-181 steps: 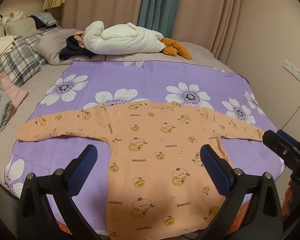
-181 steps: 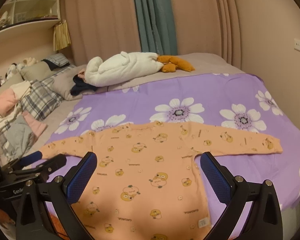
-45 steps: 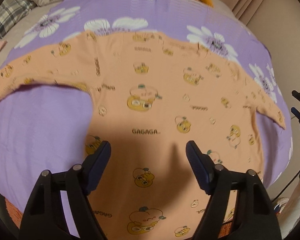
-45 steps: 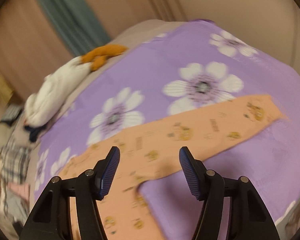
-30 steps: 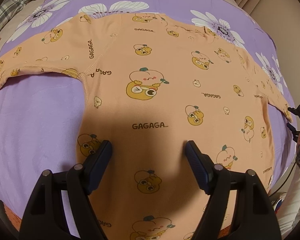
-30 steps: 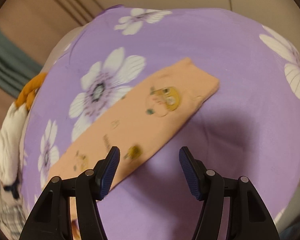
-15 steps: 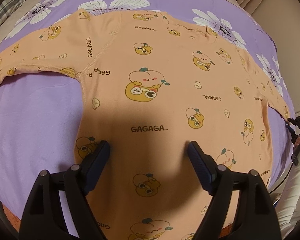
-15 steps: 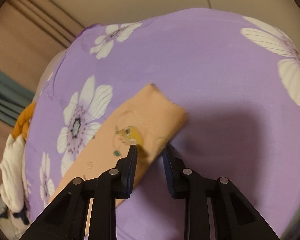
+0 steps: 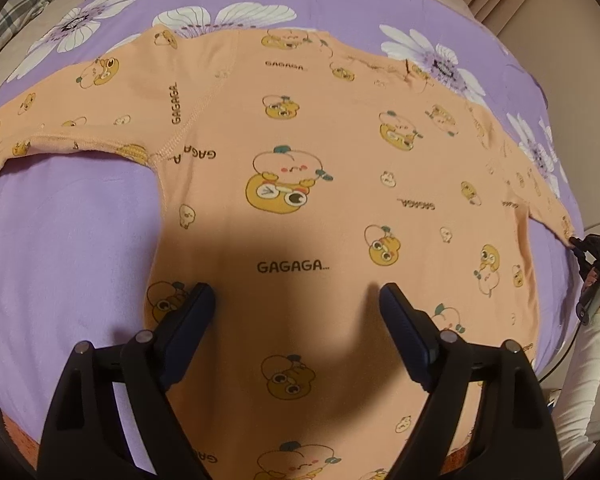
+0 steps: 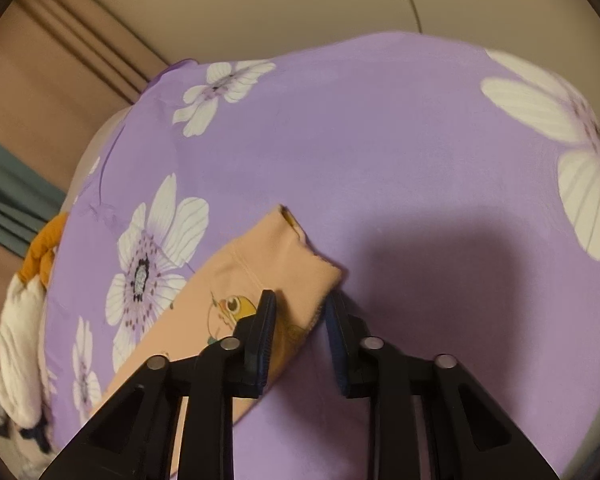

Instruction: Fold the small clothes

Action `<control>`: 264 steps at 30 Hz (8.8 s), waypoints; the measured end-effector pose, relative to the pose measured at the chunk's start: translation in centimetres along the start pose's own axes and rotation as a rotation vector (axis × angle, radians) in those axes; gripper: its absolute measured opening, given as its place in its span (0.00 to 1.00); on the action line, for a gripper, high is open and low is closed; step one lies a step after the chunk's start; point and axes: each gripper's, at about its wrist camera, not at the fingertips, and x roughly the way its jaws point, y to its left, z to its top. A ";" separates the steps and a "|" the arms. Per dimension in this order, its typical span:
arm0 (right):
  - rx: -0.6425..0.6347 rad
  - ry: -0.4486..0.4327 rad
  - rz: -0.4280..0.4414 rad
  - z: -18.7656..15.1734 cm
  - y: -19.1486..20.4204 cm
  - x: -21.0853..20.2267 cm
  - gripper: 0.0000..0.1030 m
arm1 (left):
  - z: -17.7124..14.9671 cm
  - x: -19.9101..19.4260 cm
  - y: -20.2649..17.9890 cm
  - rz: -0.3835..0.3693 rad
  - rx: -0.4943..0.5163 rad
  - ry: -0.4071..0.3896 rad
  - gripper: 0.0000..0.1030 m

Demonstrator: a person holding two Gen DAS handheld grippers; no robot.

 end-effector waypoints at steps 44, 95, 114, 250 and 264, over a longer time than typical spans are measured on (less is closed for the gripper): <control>-0.932 0.371 0.449 -28.9 29.2 -4.9 0.09 | 0.7 -8.1 4.8 -0.001 -0.102 -0.243 0.79; -0.584 0.141 0.249 -19.7 16.0 -7.0 0.53 | 11.2 -2.5 -9.6 -0.299 0.080 -0.213 0.07; -0.577 0.159 0.247 -19.6 16.0 -6.5 0.53 | 14.7 -9.7 -7.7 -0.201 0.104 -0.360 0.06; -0.798 -0.050 0.269 -29.0 21.7 -18.0 0.95 | 1.3 -8.6 33.2 0.191 -0.746 -0.449 0.64; -0.814 -0.046 0.279 -28.5 22.5 -17.5 0.95 | 2.5 -11.4 31.1 0.129 -0.758 -0.609 0.05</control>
